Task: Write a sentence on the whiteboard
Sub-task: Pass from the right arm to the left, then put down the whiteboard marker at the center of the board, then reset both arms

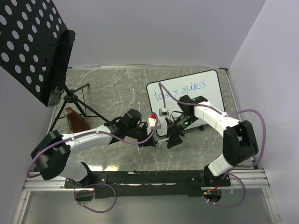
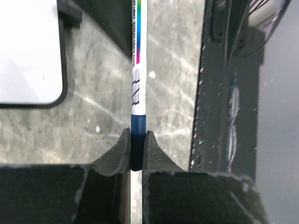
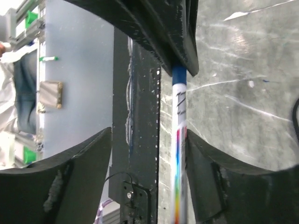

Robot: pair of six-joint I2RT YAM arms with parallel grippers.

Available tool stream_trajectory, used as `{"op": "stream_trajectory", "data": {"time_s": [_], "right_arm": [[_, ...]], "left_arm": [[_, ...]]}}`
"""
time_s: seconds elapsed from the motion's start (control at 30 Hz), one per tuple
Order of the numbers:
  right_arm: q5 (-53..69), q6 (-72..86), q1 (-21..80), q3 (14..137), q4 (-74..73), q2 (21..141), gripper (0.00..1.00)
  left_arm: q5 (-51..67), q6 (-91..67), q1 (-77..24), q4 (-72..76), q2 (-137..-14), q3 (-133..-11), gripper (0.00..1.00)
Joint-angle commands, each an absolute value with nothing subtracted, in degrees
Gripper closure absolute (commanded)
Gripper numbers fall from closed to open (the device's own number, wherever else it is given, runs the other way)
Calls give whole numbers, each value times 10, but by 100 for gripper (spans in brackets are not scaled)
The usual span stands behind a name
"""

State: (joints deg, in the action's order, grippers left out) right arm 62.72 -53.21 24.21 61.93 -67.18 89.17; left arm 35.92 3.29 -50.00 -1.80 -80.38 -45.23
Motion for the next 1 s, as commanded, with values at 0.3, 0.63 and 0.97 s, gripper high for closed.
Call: {"op": "stream_trajectory", "data": {"time_s": [0.3,0.63,0.97], "right_arm": [[560,-477,41,639,-582,736,25],[595,-446,-54,700,-615,679,26],[520,-202,-126,725,-480,602,18]], "left_arm": [[300,114,-504,-135,-896,-510,99],[200,75,-541,-148,-951,-541,61],[113,-44,-534,-56,-741,-509,1]]}}
